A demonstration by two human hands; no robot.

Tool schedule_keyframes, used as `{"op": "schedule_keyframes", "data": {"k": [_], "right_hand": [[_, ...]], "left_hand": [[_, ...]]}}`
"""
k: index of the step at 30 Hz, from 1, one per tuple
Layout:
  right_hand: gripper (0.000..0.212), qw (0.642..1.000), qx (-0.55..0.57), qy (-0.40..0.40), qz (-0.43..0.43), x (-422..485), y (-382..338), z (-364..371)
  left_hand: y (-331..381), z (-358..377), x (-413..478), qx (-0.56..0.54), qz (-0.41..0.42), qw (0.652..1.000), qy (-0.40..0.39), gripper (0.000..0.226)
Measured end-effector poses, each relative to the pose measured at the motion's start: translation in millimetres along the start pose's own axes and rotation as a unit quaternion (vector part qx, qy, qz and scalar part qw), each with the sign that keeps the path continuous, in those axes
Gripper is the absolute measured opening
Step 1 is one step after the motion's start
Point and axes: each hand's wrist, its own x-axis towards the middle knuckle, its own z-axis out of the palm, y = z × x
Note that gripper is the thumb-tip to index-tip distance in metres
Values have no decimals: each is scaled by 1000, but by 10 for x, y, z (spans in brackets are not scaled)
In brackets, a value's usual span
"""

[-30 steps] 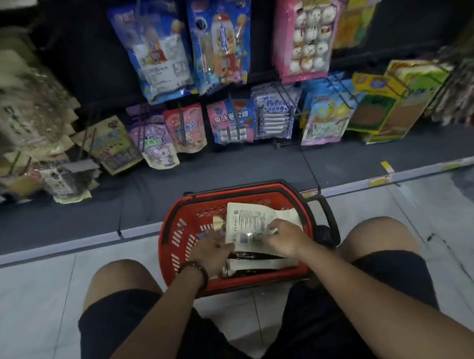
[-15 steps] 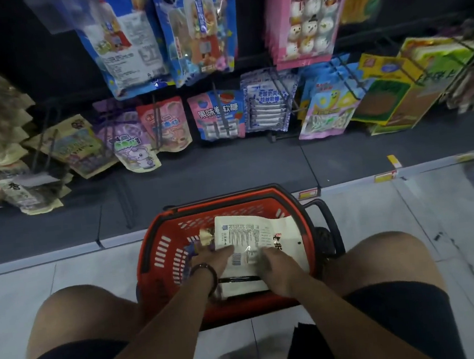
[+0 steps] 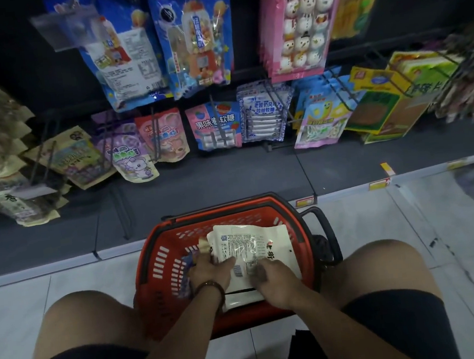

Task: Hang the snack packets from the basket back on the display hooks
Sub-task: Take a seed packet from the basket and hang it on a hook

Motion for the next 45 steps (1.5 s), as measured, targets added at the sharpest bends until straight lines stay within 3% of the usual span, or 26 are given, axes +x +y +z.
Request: {"op": "schedule_keyframes", "data": {"k": [3, 6, 10, 11, 13, 14, 16, 19, 21, 22, 24, 25, 27, 29, 30, 33, 34, 36, 38, 41, 42, 45], "right_hand": [[48, 999, 15, 20, 40, -79, -1, 35], [59, 991, 46, 84, 89, -146, 18, 17], [88, 932, 233, 221, 169, -327, -103, -89], [84, 903, 330, 219, 166, -363, -165, -129], [69, 850, 500, 128, 109, -395, -340, -215], [67, 834, 542, 76, 72, -415, -435, -266], [61, 819, 570, 67, -4, -430, -603, -393], [42, 807, 575, 111, -74, -457, -805, -615], [39, 810, 566, 109, -109, -499, -914, -760], [42, 813, 558, 111, -126, -517, -965, -833], [47, 821, 536, 118, -157, -606, -1120, -973], [48, 826, 523, 125, -169, -649, -1209, -1028], [42, 833, 493, 161, -193, -729, -1404, -1105], [37, 840, 449, 209, -223, -795, -1607, -1149], [36, 840, 427, 225, -247, -827, -1706, -1158], [40, 845, 355, 250, -313, -957, -1986, -1129], [45, 851, 320, 260, -327, -1005, -2066, -1109], [43, 857, 243, 273, -363, -1098, -2203, -1090], [42, 868, 170, 255, -391, -1179, -2307, -1135], [49, 896, 112, 159, -399, -1218, -2417, -1359], [45, 896, 105, 173, -396, -1213, -2467, -1473], [38, 864, 151, 335, -345, -1205, -2698, -1901]], "left_hand": [[-11, -35, -143, -54, 21, 998, 0, 41], [13, -113, -276, -141, 24, 990, 17, 33], [88, -232, -605, -362, -42, 931, 3, 28], [119, -270, -688, -405, -65, 912, -19, 29], [172, -346, -813, -456, -74, 885, -62, 37], [195, -373, -869, -463, -60, 880, -81, 42], [249, -420, -1002, -475, -20, 872, -117, 51], [355, -604, -1146, -496, 41, 850, -175, 61], [459, -880, -1222, -492, 81, 851, -166, 64], [522, -1038, -1243, -472, 96, 869, -113, 76], [668, -1343, -1302, -346, 139, 924, 86, 104], [754, -1469, -1384, -273, 188, 928, 168, 104], [929, -1610, -1563, -182, 301, 907, 231, 71], [1146, -1650, -1750, -184, 357, 904, 145, 50], [1256, -1662, -1836, -191, 364, 907, 87, 52], [1576, -1687, -1966, -205, 377, 903, -1, 93], [1658, -1702, -1975, -217, 382, 898, -3, 100], [1753, -1780, -1943, -258, 380, 888, 25, 88], [1795, -1900, -1849, -288, 369, 880, 75, 59], [1868, -2166, -1744, -281, 374, 873, 135, 11], [1891, -2262, -1741, -279, 383, 870, 138, 9], [1950, -2569, -1785, -309, 376, 865, 120, 15]]}}
